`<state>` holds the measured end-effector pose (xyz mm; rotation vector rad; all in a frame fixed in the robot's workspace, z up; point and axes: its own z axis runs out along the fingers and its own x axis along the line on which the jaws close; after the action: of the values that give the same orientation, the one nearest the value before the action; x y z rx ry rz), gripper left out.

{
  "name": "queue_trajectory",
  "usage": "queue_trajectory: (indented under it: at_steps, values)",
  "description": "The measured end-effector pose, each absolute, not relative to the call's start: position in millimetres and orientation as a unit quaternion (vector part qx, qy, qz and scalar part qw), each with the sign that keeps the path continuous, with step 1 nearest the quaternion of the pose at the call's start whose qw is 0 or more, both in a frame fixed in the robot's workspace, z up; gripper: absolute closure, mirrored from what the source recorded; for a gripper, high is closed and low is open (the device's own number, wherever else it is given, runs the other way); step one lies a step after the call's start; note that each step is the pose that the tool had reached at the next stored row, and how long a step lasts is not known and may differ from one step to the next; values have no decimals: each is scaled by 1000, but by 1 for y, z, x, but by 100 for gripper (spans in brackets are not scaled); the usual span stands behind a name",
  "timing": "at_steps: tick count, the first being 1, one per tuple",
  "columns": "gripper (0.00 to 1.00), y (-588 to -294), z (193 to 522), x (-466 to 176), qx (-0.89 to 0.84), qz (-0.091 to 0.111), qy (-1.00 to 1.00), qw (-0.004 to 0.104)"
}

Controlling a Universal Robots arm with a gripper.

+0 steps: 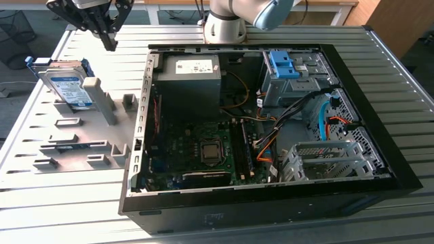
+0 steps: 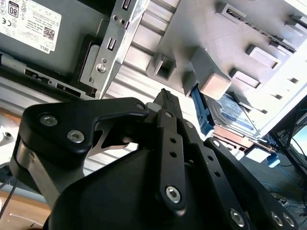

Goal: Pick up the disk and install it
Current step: 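Reach for the disk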

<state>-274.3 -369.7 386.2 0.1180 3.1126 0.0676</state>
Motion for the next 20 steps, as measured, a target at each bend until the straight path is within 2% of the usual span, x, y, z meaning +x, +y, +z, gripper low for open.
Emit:
queue_trajectory:
  at_steps: [20]
  values:
    - [89,-354,384,-323,38,22,999,12]
